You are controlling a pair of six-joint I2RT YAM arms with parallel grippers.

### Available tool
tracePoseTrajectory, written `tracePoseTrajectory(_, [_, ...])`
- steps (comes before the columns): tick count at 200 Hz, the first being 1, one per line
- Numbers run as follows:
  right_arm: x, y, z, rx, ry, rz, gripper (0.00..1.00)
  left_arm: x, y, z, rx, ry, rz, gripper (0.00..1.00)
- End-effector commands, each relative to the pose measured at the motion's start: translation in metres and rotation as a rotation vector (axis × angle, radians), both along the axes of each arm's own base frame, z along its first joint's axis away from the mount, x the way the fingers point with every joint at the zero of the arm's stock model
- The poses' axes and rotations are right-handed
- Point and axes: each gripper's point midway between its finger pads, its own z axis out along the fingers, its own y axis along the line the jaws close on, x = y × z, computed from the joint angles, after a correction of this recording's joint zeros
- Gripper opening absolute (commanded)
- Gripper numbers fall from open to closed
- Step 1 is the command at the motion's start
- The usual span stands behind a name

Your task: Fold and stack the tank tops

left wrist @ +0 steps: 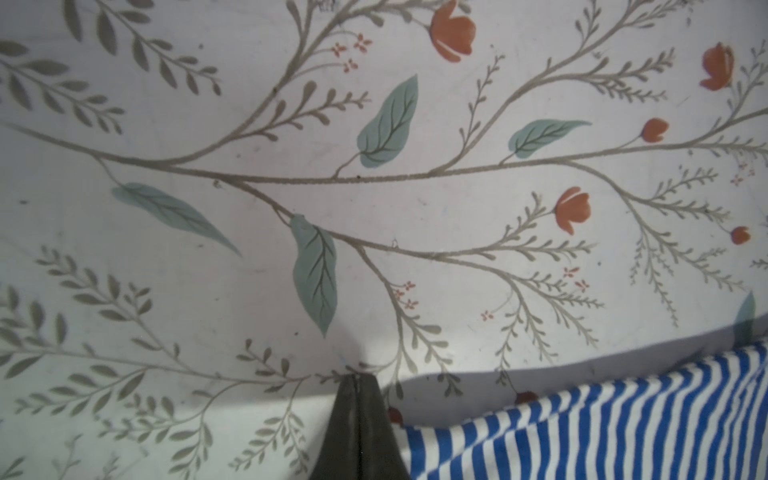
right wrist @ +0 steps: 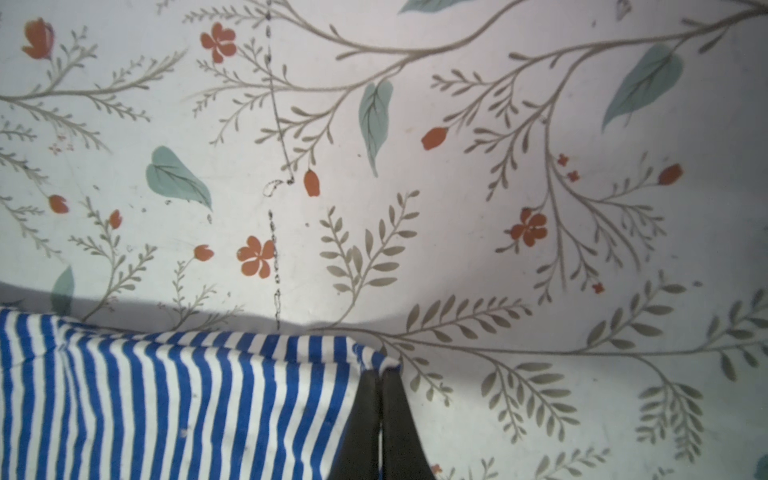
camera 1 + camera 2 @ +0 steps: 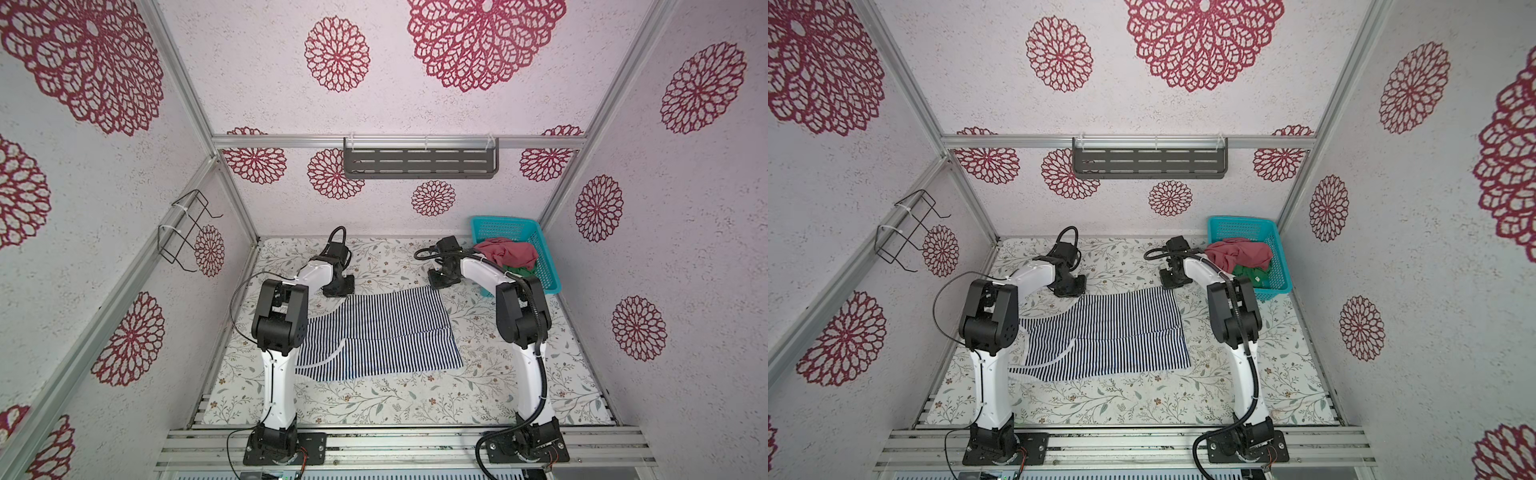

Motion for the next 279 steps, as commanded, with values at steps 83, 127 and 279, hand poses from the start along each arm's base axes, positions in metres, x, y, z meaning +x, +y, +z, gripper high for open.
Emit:
tracePoseTrajectory(83, [-0.011, -0.018, 0.066, -0.027, -0.201, 0.039, 0.0, -0.008, -0.01, 0.059, -0.008, -0.131, -0.015, 0.0])
tracePoseTrajectory(127, [-0.032, -0.02, 0.079, -0.017, -0.248, 0.057, 0.0, -0.032, -0.01, 0.071, 0.015, -0.187, 0.023, 0.0])
tracePoseTrajectory(279, [-0.155, -0.019, 0.058, -0.006, -0.257, 0.112, 0.0, -0.164, -0.004, 0.06, 0.003, -0.277, 0.266, 0.0])
